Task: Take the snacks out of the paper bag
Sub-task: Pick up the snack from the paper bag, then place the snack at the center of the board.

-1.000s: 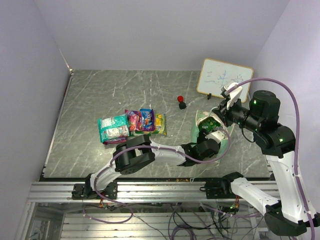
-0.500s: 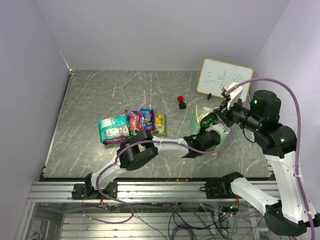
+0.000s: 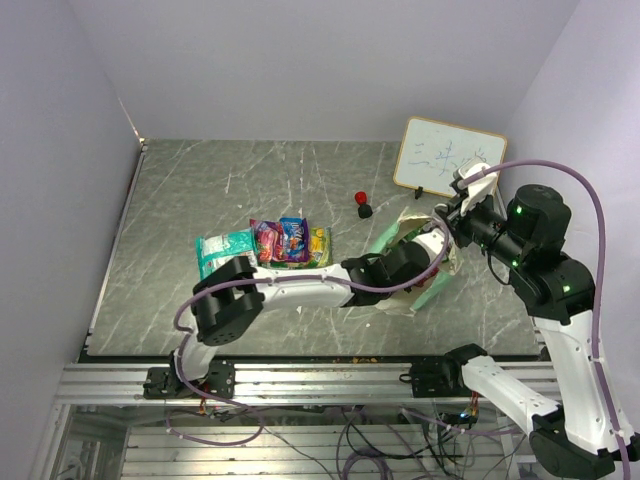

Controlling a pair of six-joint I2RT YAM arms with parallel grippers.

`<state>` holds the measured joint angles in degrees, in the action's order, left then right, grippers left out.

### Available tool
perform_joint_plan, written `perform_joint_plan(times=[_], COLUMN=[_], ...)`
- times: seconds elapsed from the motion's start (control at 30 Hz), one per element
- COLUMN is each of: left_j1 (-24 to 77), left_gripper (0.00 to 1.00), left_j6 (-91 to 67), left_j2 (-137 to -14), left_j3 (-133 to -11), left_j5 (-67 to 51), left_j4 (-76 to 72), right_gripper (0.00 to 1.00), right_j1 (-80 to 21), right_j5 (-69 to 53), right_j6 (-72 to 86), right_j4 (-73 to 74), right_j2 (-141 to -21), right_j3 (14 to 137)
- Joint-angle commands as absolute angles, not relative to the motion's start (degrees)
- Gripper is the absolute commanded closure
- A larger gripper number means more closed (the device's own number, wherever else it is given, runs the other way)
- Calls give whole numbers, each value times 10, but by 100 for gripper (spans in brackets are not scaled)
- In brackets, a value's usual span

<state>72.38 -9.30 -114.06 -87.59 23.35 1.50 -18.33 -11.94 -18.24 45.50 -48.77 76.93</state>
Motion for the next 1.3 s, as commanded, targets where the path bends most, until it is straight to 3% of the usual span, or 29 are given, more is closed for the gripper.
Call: perform_joint_plan(times=[0.0, 0.47, 0.97, 1.27], left_j1=[725, 724, 664, 565], left_gripper=[93, 93, 93, 93], left_j6=[-103, -97, -94, -234], left_j2=[-1080, -936, -806, -809], left_j3=[-873, -886, -874, -917], left_j5=[168, 84, 216, 429], left_j4=[44, 223, 328, 484], right_gripper=[100, 100, 100, 100], right_j1=[-181, -181, -181, -181], right_j5=[-72, 27, 6, 29], right_j6=[-180, -196, -229, -285], right_j4=[408, 325, 287, 301], right_j2=[-480, -458, -462, -470], right_j3=[752, 679, 660, 694])
